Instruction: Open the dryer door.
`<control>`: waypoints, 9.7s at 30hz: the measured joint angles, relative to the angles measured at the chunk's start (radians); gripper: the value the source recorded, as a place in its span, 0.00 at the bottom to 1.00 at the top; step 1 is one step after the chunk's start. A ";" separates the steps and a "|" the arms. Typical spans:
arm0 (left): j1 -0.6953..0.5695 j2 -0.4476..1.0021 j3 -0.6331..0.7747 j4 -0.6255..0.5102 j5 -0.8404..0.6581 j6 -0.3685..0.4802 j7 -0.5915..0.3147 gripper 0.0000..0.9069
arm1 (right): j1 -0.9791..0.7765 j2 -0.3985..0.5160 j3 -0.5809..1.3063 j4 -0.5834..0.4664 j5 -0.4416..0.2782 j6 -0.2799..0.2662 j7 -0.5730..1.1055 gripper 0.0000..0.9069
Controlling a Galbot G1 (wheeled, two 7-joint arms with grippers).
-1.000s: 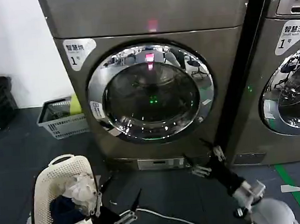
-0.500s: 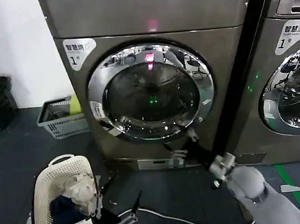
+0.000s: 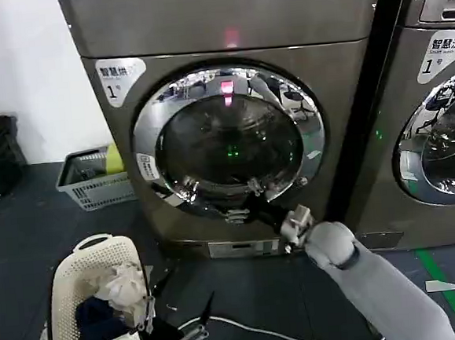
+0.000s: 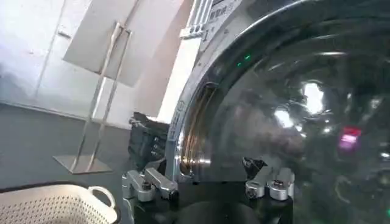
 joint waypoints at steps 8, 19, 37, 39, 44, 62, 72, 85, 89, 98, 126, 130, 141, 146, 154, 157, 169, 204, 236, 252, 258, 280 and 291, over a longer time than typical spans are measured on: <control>0.002 -0.004 0.000 -0.002 0.003 -0.002 0.000 1.00 | 0.066 0.054 -0.043 -0.101 -0.005 0.002 0.002 1.00; 0.003 -0.004 -0.005 -0.007 0.003 -0.002 0.000 1.00 | 0.131 0.141 -0.074 -0.210 -0.012 0.007 -0.006 1.00; 0.011 -0.011 -0.009 -0.014 0.003 -0.005 -0.001 1.00 | 0.204 0.241 -0.113 -0.329 -0.015 0.015 -0.033 1.00; 0.011 -0.011 -0.010 -0.015 0.003 -0.005 -0.002 1.00 | 0.212 0.247 -0.116 -0.341 -0.016 0.023 -0.046 1.00; 0.013 -0.012 -0.013 -0.020 0.002 -0.005 -0.002 1.00 | 0.237 0.266 -0.129 -0.371 -0.014 0.033 -0.075 1.00; 0.026 -0.019 -0.031 -0.034 -0.004 -0.008 -0.002 1.00 | 0.292 0.332 -0.167 -0.464 -0.012 0.077 -0.179 1.00; 0.025 -0.020 -0.039 -0.033 -0.014 -0.008 -0.003 1.00 | 0.291 0.316 -0.170 -0.467 -0.001 0.121 -0.285 1.00; -0.017 0.005 -0.130 -0.007 -0.129 0.038 0.006 1.00 | 0.247 0.211 -0.165 -0.358 0.154 0.198 -0.604 1.00; -0.039 0.015 -0.195 -0.006 -0.174 0.085 0.002 1.00 | 0.225 0.161 -0.151 -0.311 0.188 0.209 -0.688 1.00; -0.090 0.037 -0.328 0.007 -0.285 0.153 0.002 1.00 | 0.172 0.070 -0.117 -0.202 0.233 0.204 -0.818 1.00; -0.429 0.264 -0.355 0.221 -0.500 0.311 -0.139 1.00 | -0.623 -0.288 0.534 0.431 0.192 0.205 -0.917 1.00; -0.554 0.321 -0.272 0.315 -0.502 0.320 -0.167 1.00 | -0.848 -0.248 0.758 0.502 0.190 0.245 -0.933 1.00; -0.845 0.425 0.012 0.548 -0.501 0.270 -0.116 1.00 | -1.271 -0.006 1.273 0.585 0.256 0.411 -0.866 1.00; -0.905 0.476 0.120 0.588 -0.520 0.242 -0.031 1.00 | -1.305 0.097 1.417 0.575 0.177 0.467 -0.668 1.00; -0.992 0.526 0.265 0.595 -0.533 0.228 0.036 1.00 | -1.308 0.212 1.614 0.514 0.013 0.385 -0.230 1.00; -1.022 0.523 0.325 0.586 -0.530 0.228 0.041 1.00 | -1.293 0.248 1.691 0.472 -0.045 0.312 -0.053 1.00; -1.095 0.435 0.560 0.557 -0.481 0.240 0.029 1.00 | -1.253 0.271 1.941 0.289 -0.154 0.171 0.297 1.00; -1.410 -0.107 0.966 0.971 -0.293 0.268 -0.100 1.00 | -1.228 0.325 2.168 0.064 -0.288 0.227 0.607 1.00; -1.230 -0.009 0.920 0.717 -0.300 0.413 -0.181 1.00 | -1.208 0.319 2.124 0.073 -0.220 0.191 0.572 1.00; -0.739 0.403 0.586 0.231 -0.338 0.425 -0.243 1.00 | -1.197 0.254 2.082 0.022 -0.199 0.196 0.527 1.00; -0.499 0.489 0.415 0.108 -0.326 0.503 -0.351 1.00 | -1.186 0.217 2.055 -0.026 -0.198 0.217 0.511 1.00; -0.389 0.720 0.033 0.152 -1.224 1.071 -1.084 1.00 | -1.166 0.189 1.972 -0.109 -0.187 0.277 0.466 1.00; -0.529 0.819 0.046 0.333 -1.879 1.070 -1.397 1.00 | -1.185 0.204 1.972 -0.106 -0.187 0.293 0.459 1.00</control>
